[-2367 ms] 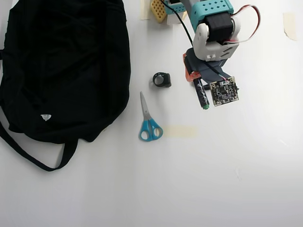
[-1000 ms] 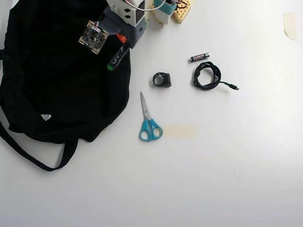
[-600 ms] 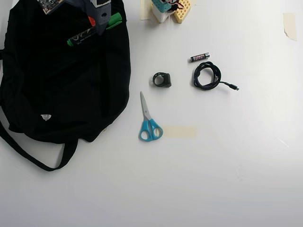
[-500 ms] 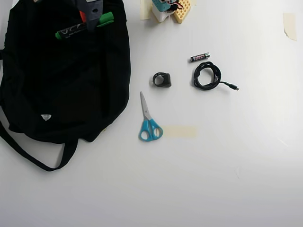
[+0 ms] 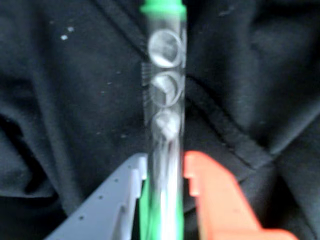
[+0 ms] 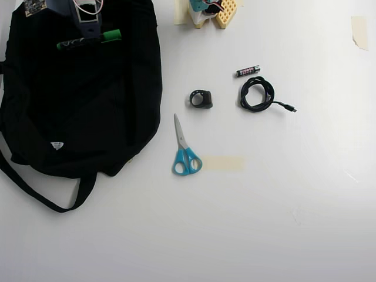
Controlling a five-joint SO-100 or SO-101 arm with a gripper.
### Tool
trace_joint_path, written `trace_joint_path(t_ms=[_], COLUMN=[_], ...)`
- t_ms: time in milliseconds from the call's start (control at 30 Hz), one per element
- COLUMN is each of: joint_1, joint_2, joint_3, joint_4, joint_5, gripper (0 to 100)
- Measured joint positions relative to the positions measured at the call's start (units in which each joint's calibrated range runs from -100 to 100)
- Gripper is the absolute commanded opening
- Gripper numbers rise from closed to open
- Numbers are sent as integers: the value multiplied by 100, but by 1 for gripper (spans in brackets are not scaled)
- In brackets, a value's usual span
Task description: Put the green marker into the black bag
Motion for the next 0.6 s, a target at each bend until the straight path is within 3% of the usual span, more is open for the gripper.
trace_joint_path(t_ms=[200,367,467,600], joint_1=[-73,-492,-1256,-3137], joint_2=[-166,-1984,-2540,-2574], joint_3=[-204,-503,-503,-503], joint_4=[198,1434,2104,2250], joint_5=[0,0,0,-5], gripper=[20,19,2,2])
